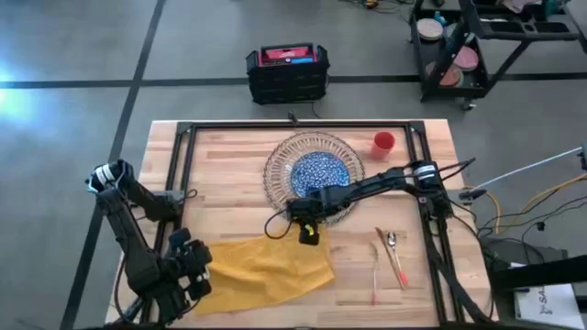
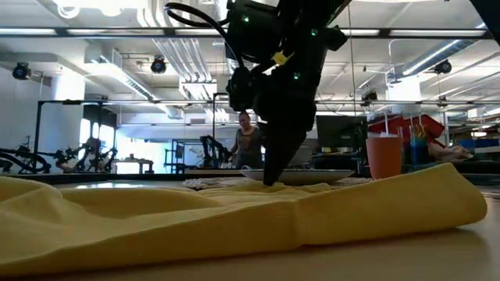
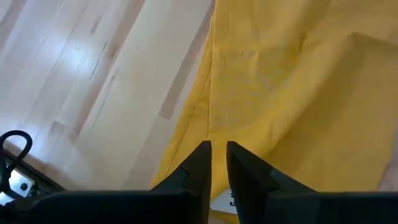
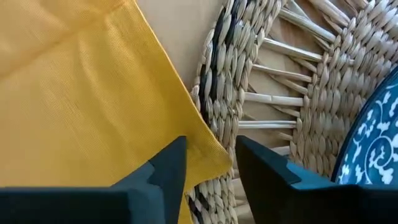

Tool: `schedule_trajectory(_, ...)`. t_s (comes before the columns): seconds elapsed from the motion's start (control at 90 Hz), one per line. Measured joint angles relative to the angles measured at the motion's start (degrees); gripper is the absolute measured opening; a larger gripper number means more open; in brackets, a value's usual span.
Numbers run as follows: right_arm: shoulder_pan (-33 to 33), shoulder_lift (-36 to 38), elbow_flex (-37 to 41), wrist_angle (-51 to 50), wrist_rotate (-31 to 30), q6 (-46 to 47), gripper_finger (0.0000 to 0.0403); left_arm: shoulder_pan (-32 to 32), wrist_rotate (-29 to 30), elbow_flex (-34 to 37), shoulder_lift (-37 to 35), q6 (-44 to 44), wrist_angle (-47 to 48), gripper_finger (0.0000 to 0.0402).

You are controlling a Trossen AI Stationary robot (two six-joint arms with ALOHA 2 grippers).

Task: Set table place
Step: Fold the yellow table napkin

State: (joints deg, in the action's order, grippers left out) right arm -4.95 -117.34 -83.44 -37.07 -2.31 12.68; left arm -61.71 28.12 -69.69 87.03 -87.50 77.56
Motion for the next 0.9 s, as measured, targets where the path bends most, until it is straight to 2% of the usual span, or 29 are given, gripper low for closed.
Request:
schedule_trajectory(0.222, -0.56, -1.65, 0.00, 0.51, 1.20, 0.78, 0.0041, 0.00, 0.02, 0.07, 0.00, 0.02, 0.04, 0.0034)
schedule_trajectory(0.411, -1.27, -2.73, -0.20, 0.04, 2.12, 2.76, 0.0008, 0.00, 0.04, 0.07, -0.03, 0.04, 0.09, 0.0038)
schedule_trajectory(0.9, -8.79, 9.02, 0.15, -8.40, -5.76, 18.11, 0.0000, 0.03, 0.04, 0.07, -0.07, 0.04, 0.91, 0.0029)
